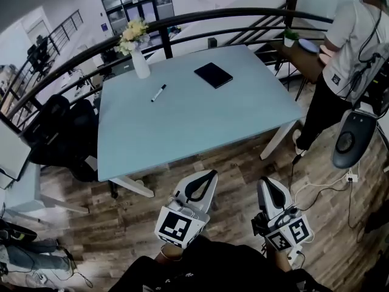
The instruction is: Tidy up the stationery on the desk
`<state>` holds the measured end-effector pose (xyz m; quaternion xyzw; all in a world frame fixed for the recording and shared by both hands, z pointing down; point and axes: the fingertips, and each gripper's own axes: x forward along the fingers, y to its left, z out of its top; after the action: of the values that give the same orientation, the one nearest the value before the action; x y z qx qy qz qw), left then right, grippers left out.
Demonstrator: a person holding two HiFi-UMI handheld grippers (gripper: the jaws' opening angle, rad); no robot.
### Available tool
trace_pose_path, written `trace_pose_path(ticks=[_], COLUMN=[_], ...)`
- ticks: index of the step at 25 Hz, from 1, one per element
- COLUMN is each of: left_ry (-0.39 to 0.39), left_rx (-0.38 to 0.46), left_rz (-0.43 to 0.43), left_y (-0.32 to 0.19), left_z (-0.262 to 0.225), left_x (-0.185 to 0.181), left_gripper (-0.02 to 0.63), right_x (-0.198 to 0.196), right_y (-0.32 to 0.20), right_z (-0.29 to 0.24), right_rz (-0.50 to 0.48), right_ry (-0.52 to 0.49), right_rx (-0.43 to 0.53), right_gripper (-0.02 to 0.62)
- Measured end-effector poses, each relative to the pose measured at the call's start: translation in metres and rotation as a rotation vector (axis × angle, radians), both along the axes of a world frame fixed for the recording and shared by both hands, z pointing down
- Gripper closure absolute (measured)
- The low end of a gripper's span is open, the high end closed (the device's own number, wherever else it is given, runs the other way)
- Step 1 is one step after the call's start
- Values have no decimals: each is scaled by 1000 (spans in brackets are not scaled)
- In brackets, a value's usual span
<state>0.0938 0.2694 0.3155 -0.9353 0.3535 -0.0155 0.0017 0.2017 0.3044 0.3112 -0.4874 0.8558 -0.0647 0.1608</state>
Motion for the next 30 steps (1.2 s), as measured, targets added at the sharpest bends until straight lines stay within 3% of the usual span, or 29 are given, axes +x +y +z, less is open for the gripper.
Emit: trace_pose_path(ticks=[30], left_ry=[43], left_rx=[-29], left_rz=[106], left_y=[-204], left_z=[-5], left_x=[-51], left_gripper=[618], right_x=[-47], right_y=[-185], right_z=[-8], right_rz=[134], right_ry=[60], right_rx=[-31], right_gripper=[597])
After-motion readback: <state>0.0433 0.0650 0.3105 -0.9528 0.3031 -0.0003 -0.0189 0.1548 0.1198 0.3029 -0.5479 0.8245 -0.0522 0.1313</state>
